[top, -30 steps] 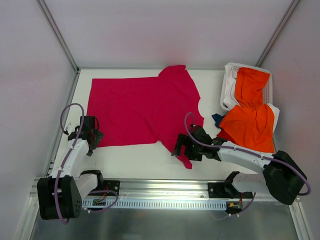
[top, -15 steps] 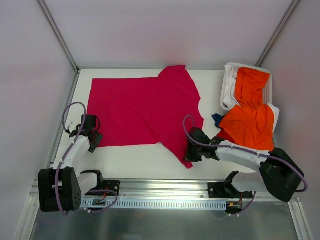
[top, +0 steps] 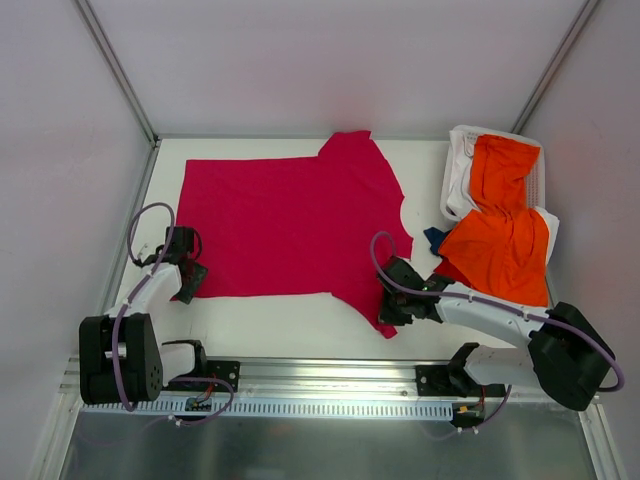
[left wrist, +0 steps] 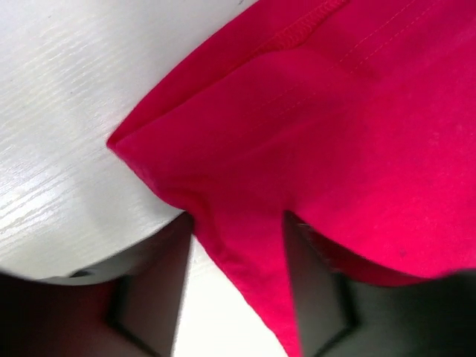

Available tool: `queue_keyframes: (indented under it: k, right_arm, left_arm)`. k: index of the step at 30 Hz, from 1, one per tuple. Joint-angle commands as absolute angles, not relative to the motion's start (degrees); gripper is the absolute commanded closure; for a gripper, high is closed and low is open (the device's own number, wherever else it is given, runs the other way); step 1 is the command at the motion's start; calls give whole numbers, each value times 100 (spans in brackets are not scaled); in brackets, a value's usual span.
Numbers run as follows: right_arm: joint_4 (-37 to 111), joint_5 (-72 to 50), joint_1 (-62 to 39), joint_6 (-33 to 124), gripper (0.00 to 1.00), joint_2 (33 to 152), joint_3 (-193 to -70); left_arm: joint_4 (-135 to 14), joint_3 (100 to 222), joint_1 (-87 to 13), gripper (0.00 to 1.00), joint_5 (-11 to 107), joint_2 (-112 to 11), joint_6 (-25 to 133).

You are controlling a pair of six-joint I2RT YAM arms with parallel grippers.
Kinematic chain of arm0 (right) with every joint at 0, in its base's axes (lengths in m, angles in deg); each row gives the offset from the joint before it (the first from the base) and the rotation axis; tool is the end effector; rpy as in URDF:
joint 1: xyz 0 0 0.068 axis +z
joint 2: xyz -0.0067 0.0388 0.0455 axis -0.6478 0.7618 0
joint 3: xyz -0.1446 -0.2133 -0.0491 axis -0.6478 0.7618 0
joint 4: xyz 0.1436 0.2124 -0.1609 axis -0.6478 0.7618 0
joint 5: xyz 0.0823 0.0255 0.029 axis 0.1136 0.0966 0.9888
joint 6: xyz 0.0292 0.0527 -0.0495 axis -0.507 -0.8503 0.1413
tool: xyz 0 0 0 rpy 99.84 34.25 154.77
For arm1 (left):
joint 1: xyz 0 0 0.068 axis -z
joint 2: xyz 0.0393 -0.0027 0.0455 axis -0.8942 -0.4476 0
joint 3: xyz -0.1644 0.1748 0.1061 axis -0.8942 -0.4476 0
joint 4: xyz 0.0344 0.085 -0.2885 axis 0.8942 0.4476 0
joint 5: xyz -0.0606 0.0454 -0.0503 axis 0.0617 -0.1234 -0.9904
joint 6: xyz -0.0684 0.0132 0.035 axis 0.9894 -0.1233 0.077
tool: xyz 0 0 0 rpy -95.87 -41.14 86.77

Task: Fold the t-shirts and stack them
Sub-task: Grap the side of the flattened tshirt closest away from the robot with both arms

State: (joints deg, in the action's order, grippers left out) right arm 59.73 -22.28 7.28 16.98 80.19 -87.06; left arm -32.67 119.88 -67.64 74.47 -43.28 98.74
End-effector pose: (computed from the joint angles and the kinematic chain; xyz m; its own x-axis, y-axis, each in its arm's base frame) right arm 0.1789 0.1899 0.0962 -0.8985 -0.1231 -0.4214 -0.2384 0.9428 0.2329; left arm 0.2524 0.0399 0.1005 -0.3093 -0.8173 -0.4862 -0.8584 0.4599 -0.2271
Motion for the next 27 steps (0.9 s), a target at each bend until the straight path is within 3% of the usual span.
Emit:
queue_keyframes:
  k: [1, 3, 5, 6, 8, 17, 27]
  right_arm:
    - [6384, -2451, 726, 1858, 100, 8122, -8904]
    - [6384, -2442, 700, 1902, 100, 8166, -8922]
    - [6384, -2451, 673, 1929, 100, 8201, -8948]
    - [6384, -2451, 656, 1955, 100, 8210, -8957]
    - [6384, -2451, 647, 1973, 99, 8210, -8966]
    - [7086, -2863, 612, 2210, 100, 7842, -9492]
    - [7887, -3172, 305, 2921, 100, 7980, -11127]
  left_arm:
    - [-3421, 12003, -6789, 57, 7266, -4703, 10118]
    - [-3421, 12082, -6789, 72, 7266, -4808, 10118]
    - [-3421, 12135, -6798, 81, 7284, -4896, 10101]
    - [-3413, 12178, -6798, 91, 7293, -4932, 10101]
    - [-3412, 12214, -6789, 99, 7293, -4993, 10092]
    - [-3202, 12372, -6789, 100, 6977, -4477, 9917]
    - [-2595, 13092, -6789, 100, 7055, -3947, 9758]
